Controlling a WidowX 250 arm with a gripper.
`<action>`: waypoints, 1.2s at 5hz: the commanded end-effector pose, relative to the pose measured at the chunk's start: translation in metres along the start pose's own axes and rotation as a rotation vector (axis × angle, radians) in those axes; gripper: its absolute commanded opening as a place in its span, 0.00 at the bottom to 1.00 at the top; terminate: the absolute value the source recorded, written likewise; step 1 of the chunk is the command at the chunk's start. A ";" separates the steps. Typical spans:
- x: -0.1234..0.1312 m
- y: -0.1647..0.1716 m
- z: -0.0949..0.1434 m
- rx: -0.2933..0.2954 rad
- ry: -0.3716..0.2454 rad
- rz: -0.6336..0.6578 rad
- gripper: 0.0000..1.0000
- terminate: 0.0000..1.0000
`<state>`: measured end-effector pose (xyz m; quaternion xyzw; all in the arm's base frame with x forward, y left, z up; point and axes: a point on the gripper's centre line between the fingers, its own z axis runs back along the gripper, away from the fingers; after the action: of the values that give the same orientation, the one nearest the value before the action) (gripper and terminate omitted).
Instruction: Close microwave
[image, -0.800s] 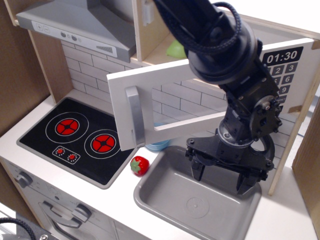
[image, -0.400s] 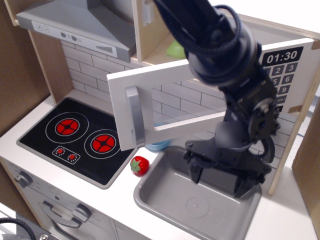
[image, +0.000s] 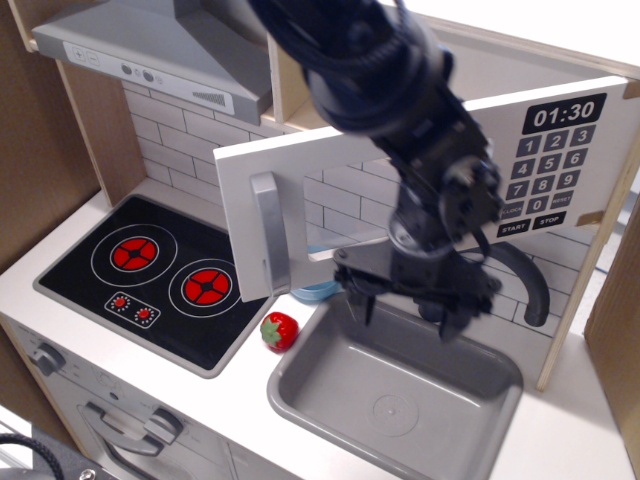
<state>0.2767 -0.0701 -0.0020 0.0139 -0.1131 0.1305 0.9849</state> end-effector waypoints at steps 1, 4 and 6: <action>0.043 0.006 0.016 -0.049 -0.097 0.064 1.00 0.00; 0.077 0.007 0.024 -0.046 -0.220 0.060 1.00 0.00; 0.104 0.008 0.026 -0.053 -0.244 0.071 1.00 0.00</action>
<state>0.3590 -0.0375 0.0312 0.0040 -0.2133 0.1616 0.9635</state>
